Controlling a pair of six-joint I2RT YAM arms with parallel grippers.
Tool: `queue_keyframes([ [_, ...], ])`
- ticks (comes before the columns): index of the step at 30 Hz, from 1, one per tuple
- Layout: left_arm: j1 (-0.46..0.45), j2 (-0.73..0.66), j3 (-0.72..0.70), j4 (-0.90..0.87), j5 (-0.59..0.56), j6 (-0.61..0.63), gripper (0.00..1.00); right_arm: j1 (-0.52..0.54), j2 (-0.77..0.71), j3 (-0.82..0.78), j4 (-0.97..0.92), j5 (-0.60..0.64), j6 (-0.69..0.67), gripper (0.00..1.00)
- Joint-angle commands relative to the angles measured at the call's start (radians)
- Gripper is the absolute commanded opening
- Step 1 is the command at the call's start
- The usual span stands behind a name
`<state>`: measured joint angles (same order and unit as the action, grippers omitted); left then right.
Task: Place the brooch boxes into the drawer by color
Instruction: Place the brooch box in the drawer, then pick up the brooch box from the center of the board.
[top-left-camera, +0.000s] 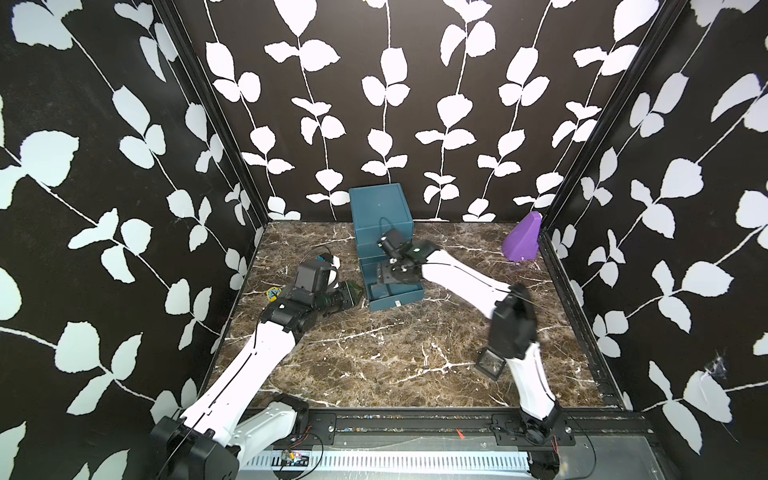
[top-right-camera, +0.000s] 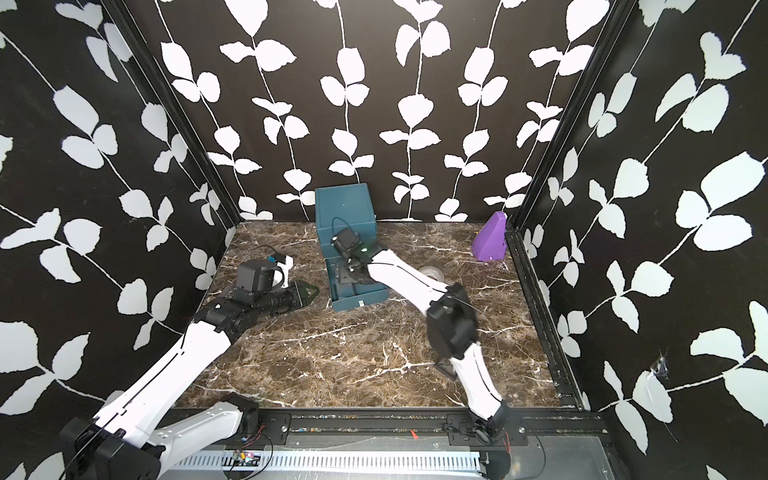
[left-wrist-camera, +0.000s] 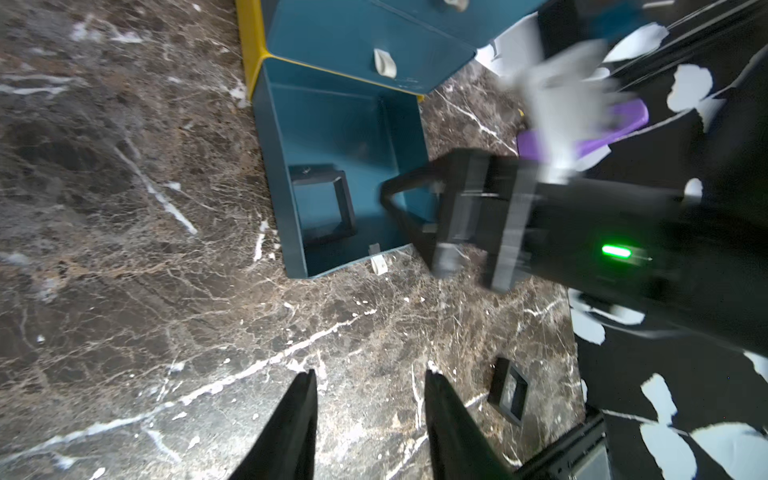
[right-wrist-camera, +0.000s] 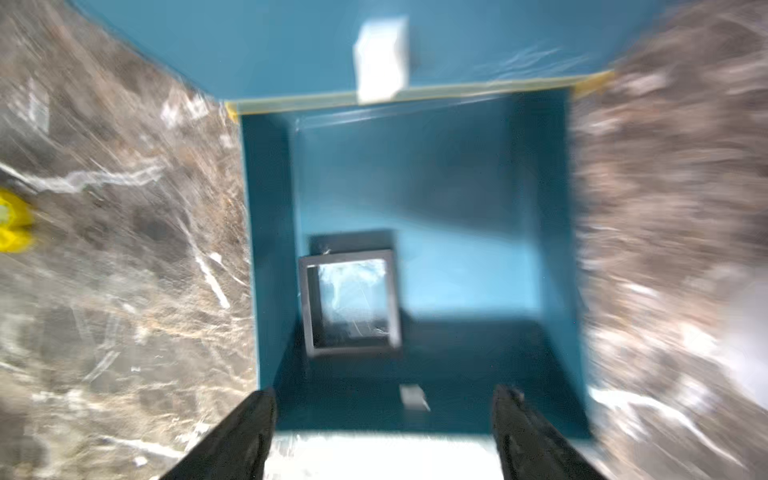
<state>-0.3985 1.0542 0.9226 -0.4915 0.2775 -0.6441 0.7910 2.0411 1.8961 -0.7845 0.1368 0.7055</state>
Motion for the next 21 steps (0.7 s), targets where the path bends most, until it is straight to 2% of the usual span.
queue_keyframes([
  [1,-0.022,0.007,0.045,-0.024,0.058,0.083,0.41,-0.048,-0.187,-0.217,0.016,0.13,0.175,0.84],
  [7,-0.166,0.068,0.081,-0.008,0.027,0.148,0.41,-0.164,-0.531,-0.651,-0.095,0.105,0.484,0.93],
  [10,-0.227,0.117,0.089,0.039,0.03,0.138,0.41,-0.179,-0.677,-0.81,-0.161,0.108,0.588,0.99],
  [12,-0.248,0.144,0.091,0.067,0.036,0.132,0.41,-0.181,-0.754,-0.897,-0.204,0.101,0.643,1.0],
  [16,-0.266,0.186,0.106,0.096,0.057,0.147,0.41,-0.193,-0.87,-1.051,-0.241,0.057,0.692,1.0],
  [21,-0.276,0.211,0.107,0.116,0.073,0.158,0.41,-0.207,-0.932,-1.144,-0.257,0.036,0.678,1.0],
])
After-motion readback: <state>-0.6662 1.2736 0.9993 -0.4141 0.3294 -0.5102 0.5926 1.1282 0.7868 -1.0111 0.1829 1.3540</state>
